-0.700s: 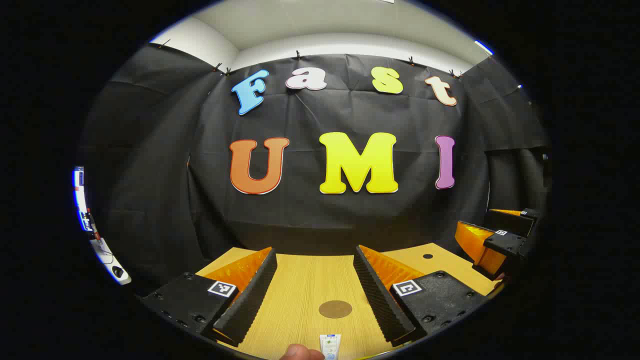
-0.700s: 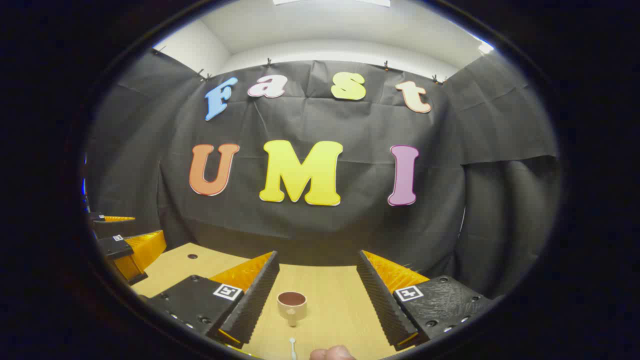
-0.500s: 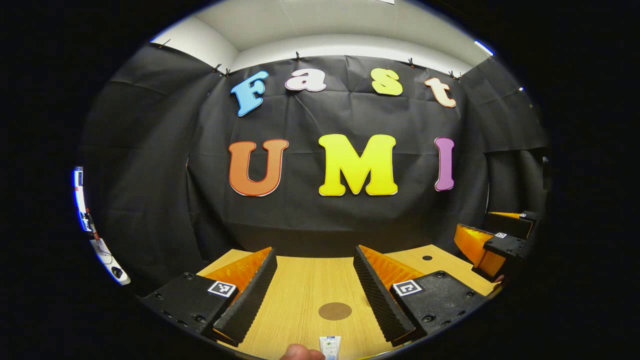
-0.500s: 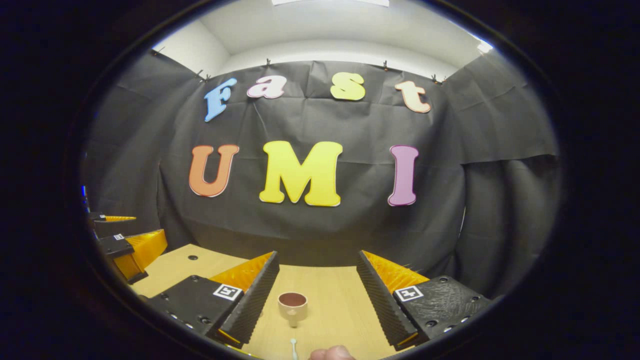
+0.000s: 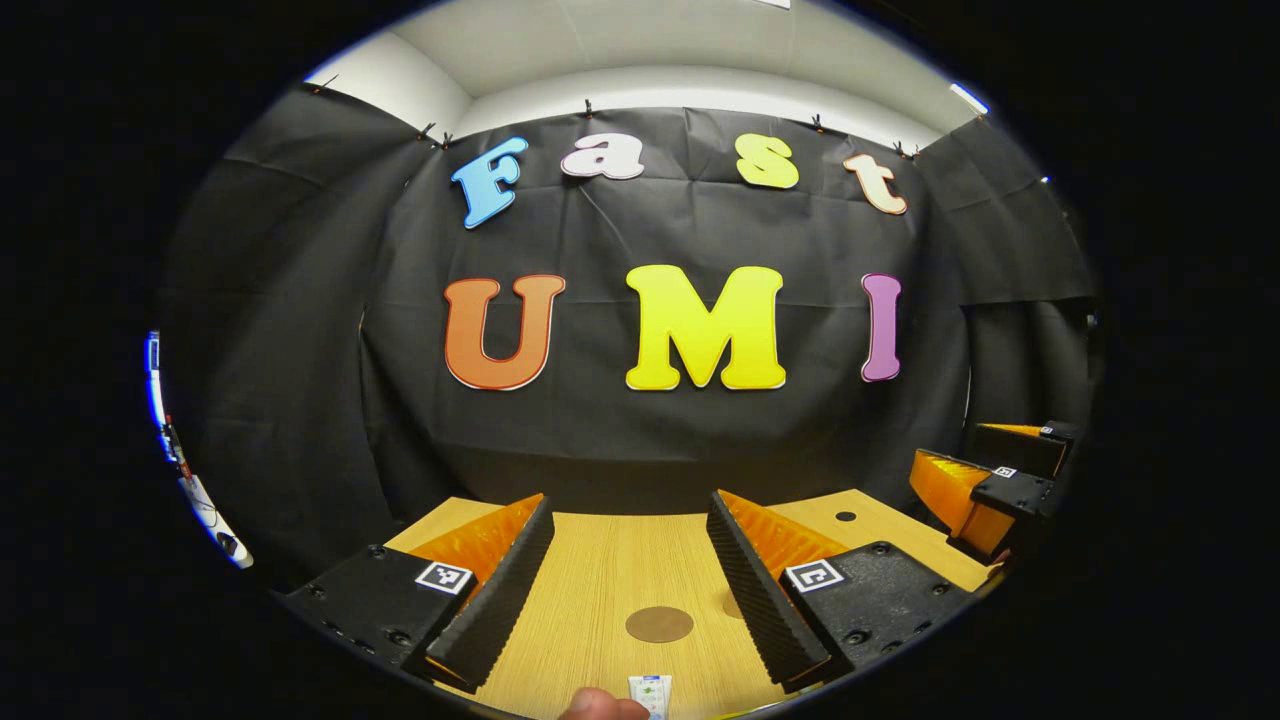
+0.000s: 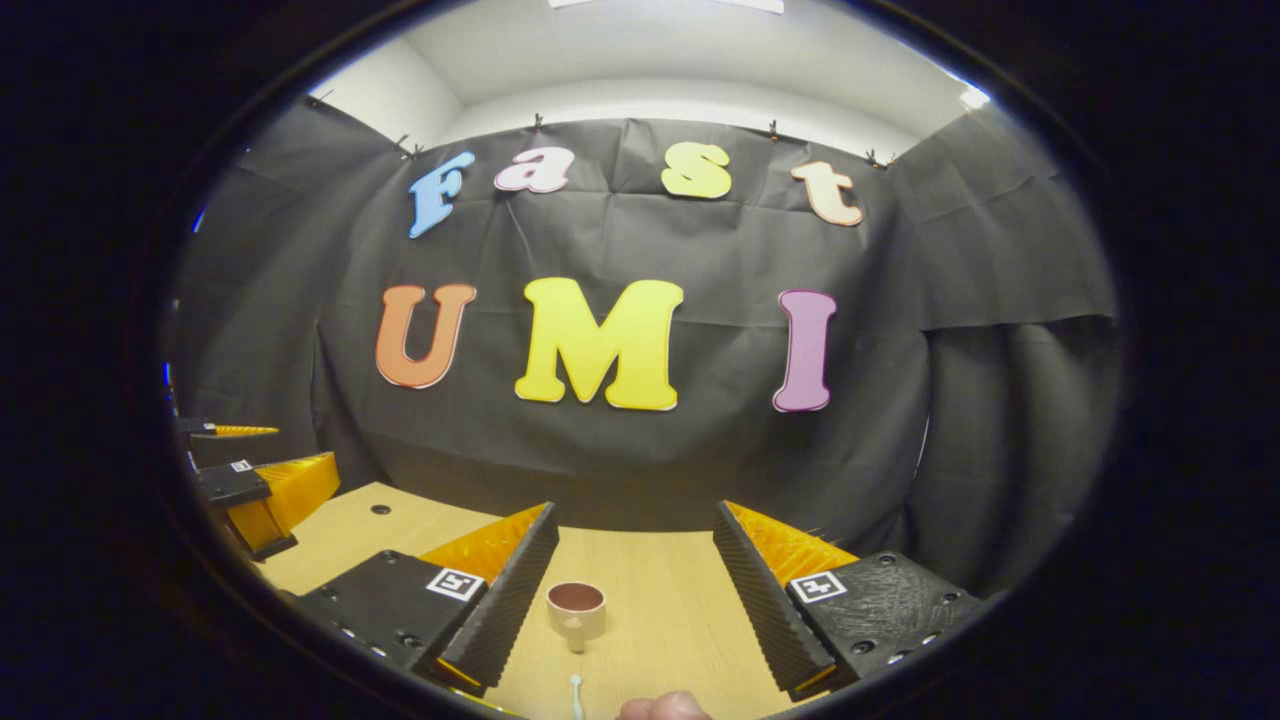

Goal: Put the toothbrush and toothpaste on the desktop into the cup, then pick up the cup and place it on the coaster on the desktop.

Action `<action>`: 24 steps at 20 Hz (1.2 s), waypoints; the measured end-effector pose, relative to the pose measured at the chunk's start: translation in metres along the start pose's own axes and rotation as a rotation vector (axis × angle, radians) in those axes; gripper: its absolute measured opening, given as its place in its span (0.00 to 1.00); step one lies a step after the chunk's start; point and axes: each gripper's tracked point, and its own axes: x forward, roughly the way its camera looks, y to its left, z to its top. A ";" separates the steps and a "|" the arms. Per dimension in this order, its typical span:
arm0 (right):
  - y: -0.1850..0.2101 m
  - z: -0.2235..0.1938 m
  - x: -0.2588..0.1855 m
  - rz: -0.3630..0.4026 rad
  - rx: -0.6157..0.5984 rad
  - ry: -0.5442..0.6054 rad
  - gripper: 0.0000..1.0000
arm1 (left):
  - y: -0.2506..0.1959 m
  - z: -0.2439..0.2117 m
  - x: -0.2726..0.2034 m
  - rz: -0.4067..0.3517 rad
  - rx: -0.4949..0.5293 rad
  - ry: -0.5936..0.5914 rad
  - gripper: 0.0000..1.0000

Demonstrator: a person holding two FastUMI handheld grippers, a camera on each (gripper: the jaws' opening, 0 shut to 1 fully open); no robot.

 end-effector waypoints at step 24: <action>0.017 -0.168 -0.014 0.122 -0.048 0.483 0.98 | -0.026 -0.151 -0.028 -0.065 -0.004 0.457 0.99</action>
